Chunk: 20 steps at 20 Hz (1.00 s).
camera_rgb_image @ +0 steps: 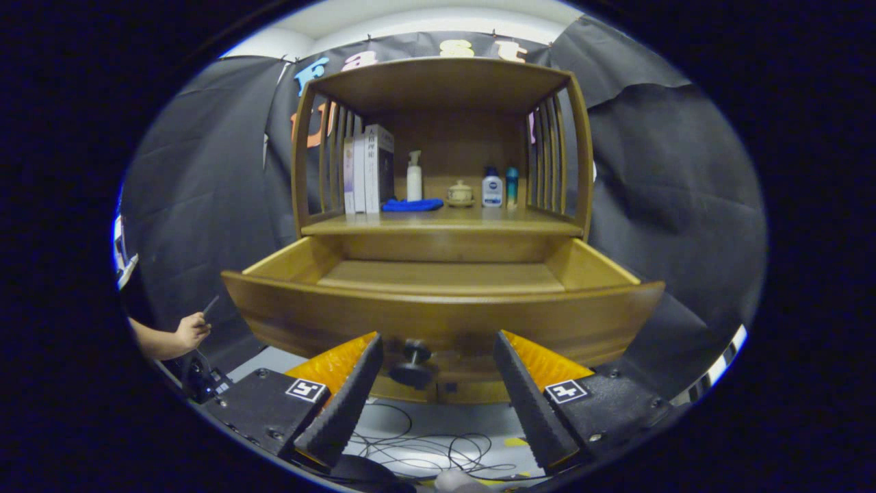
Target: Pull open the drawer, take out the items inside it, and place them on the countertop above the cabinet.
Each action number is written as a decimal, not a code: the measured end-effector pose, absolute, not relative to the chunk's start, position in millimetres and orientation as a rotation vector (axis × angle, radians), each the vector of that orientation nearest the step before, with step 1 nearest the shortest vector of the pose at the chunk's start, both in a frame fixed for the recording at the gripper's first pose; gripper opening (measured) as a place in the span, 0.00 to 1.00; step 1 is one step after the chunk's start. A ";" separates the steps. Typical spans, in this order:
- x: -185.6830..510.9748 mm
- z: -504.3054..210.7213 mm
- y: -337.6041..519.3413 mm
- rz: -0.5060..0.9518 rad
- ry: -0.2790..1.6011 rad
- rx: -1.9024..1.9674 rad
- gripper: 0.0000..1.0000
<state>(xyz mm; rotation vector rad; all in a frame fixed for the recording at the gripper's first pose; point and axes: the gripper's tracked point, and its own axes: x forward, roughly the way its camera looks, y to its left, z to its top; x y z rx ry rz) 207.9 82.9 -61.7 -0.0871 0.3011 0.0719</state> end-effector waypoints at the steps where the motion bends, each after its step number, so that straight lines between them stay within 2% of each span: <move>1: 211.8 -45.6 88.8 0.090 0.282 -0.075 1.00; 6: 258.9 19.2 104.0 0.114 0.252 -0.091 1.00; 10: 309.5 40.4 132.0 0.165 0.316 -0.088 1.00; 15: 368.4 1.1 155.0 0.180 0.566 -0.110 1.00; 20: 404.4 -65.3 139.9 0.118 0.825 -0.215 1.00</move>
